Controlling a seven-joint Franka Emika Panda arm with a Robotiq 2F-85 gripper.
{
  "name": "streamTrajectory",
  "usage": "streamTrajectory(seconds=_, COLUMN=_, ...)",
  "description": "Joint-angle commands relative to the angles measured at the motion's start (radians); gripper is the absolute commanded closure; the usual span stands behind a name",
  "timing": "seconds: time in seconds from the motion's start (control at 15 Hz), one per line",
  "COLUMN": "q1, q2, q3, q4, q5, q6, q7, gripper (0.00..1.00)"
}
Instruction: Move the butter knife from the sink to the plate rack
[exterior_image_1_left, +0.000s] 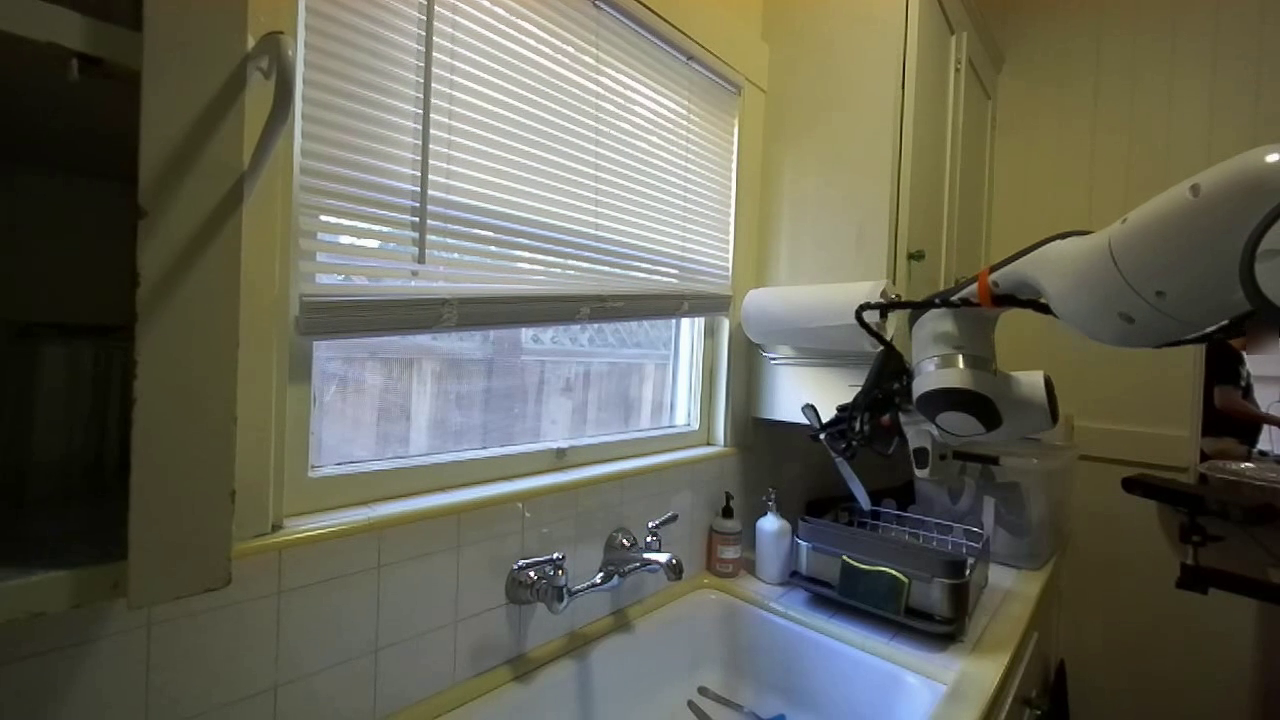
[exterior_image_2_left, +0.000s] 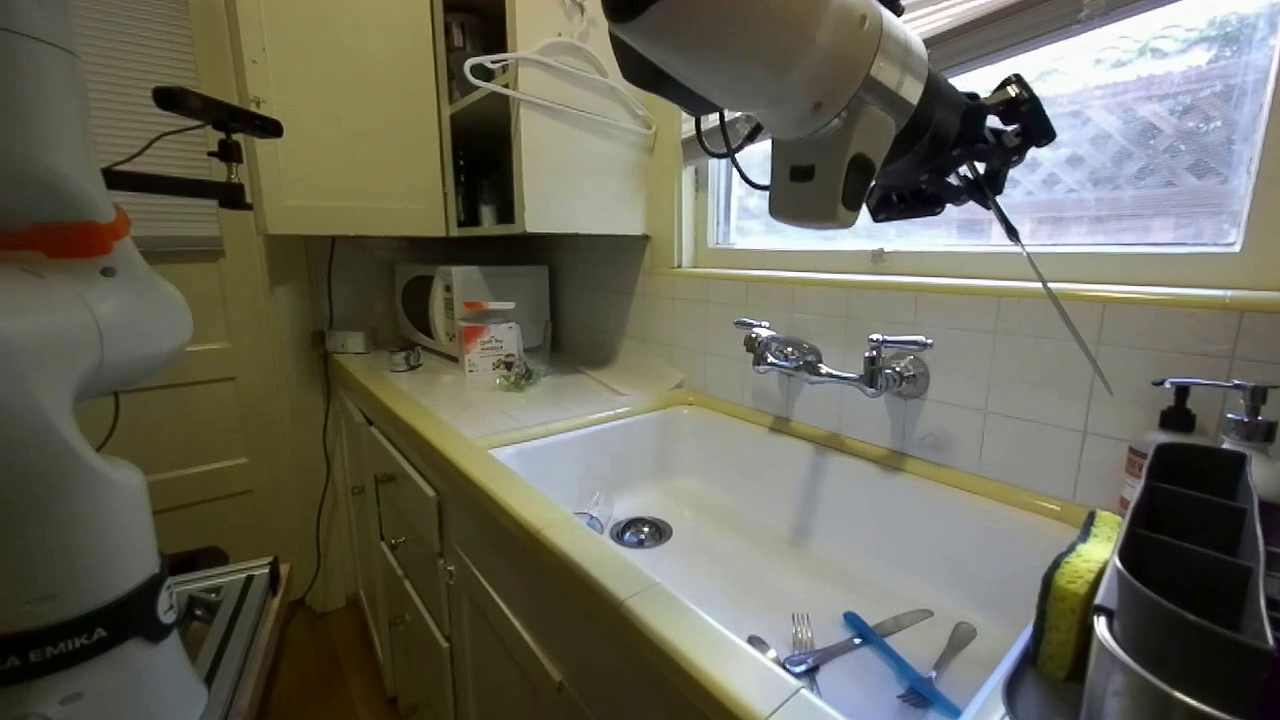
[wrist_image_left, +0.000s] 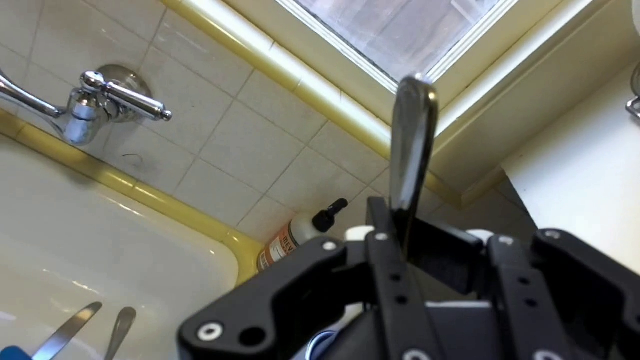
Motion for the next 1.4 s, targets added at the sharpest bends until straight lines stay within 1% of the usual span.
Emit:
streamTrajectory(seconds=0.0, q1=0.029, q2=-0.011, q3=-0.069, q4=-0.029, q5=0.108, q6=-0.064, q7=-0.067, gripper=0.98)
streamTrajectory(seconds=0.2, q1=0.034, q2=0.001, q3=-0.093, q4=-0.017, q5=0.131, q6=-0.030, q7=-0.089, gripper=0.98)
streamTrajectory(seconds=0.33, q1=0.044, q2=0.043, q3=-0.097, q4=0.032, q5=0.167, q6=0.106, q7=-0.139, gripper=0.98)
streamTrajectory(seconds=0.4, q1=0.054, q2=0.064, q3=-0.093, q4=0.044, q5=0.151, q6=0.170, q7=-0.153, gripper=0.98)
streamTrajectory(seconds=0.47, q1=0.044, q2=0.022, q3=-0.103, q4=0.005, q5=0.114, q6=0.082, q7=-0.101, gripper=0.91)
streamTrajectory(seconds=0.53, q1=0.048, q2=0.033, q3=-0.103, q4=0.012, q5=0.113, q6=0.119, q7=-0.111, gripper=0.91)
streamTrajectory(seconds=0.6, q1=0.052, q2=0.044, q3=-0.102, q4=0.019, q5=0.114, q6=0.136, q7=-0.117, gripper=0.98)
streamTrajectory(seconds=0.67, q1=0.037, q2=0.048, q3=-0.084, q4=0.022, q5=0.140, q6=0.121, q7=-0.141, gripper=0.98)
streamTrajectory(seconds=0.73, q1=0.052, q2=0.050, q3=-0.103, q4=0.024, q5=0.133, q6=0.106, q7=-0.119, gripper=0.98)
streamTrajectory(seconds=0.8, q1=0.049, q2=0.052, q3=-0.107, q4=0.027, q5=0.130, q6=0.101, q7=-0.115, gripper=0.98)
streamTrajectory(seconds=1.07, q1=0.030, q2=0.074, q3=-0.133, q4=0.038, q5=0.112, q6=0.027, q7=0.014, gripper=0.98)
streamTrajectory(seconds=1.33, q1=0.011, q2=0.107, q3=-0.164, q4=0.041, q5=0.117, q6=-0.071, q7=0.099, gripper=0.98)
